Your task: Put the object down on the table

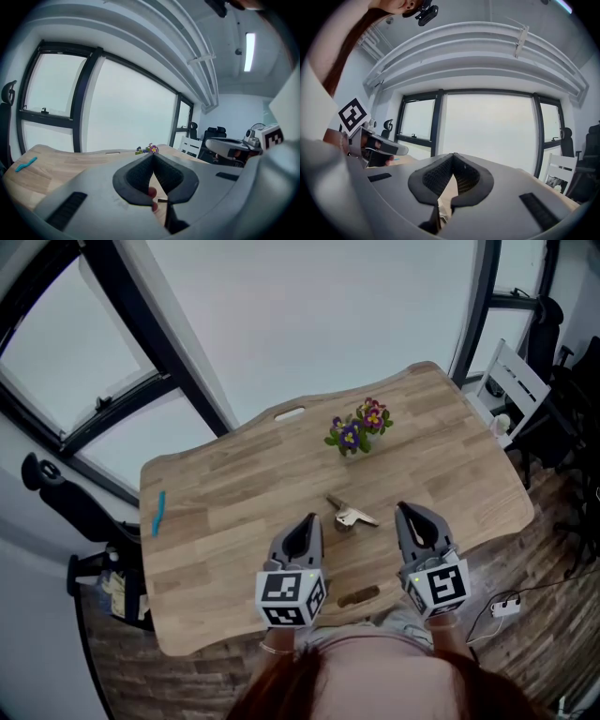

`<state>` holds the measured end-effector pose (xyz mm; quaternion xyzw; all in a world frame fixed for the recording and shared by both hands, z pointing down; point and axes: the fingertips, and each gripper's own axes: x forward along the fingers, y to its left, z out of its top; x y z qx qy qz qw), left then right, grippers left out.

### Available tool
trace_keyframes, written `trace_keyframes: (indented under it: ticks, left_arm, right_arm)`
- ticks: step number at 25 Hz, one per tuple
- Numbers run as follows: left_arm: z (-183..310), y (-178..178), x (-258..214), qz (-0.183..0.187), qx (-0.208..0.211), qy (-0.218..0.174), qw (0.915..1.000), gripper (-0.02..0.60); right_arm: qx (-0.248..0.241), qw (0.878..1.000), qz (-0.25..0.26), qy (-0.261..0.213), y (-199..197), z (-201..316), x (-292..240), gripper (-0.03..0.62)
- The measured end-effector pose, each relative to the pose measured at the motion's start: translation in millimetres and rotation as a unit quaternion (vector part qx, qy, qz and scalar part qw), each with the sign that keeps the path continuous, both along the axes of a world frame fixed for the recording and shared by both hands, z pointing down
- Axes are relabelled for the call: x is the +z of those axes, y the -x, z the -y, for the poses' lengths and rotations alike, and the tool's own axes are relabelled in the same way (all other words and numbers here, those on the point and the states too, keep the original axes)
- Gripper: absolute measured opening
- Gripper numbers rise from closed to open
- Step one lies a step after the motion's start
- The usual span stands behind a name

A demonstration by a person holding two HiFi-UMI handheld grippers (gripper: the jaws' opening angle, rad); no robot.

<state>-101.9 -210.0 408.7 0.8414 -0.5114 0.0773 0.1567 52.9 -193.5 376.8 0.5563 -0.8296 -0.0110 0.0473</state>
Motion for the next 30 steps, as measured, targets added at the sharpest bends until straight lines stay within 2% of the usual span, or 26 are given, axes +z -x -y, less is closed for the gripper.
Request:
trace_keyframes:
  ticks: [7, 15, 21, 30]
  left_arm:
    - [10.8, -11.3, 2.9, 0.005, -0.008, 0.006, 0.9999, 0.002]
    - [18.1, -21.6, 3.1, 0.000, -0.053, 0.010, 0.9986, 0.002]
    - [18.1, -32.3, 7.3, 0.005, -0.073, 0.017, 0.9972, 0.002]
    - [14.1, -47.3, 10.2, 0.041, -0.086, 0.021, 0.9952, 0.002]
  right_arm:
    - [-0.018, 1.000, -0.009, 0.007, -4.8, 15.4, 3.0, 0.000]
    - [-0.065, 0.998, 0.006, 0.008, -17.0, 35.8, 1.2, 0.000]
    - [-0.082, 0.997, 0.011, 0.012, -30.0, 42.1, 2.0, 0.000]
    - [-0.085, 0.996, 0.027, 0.018, -46.1, 46.5, 5.1, 0.000]
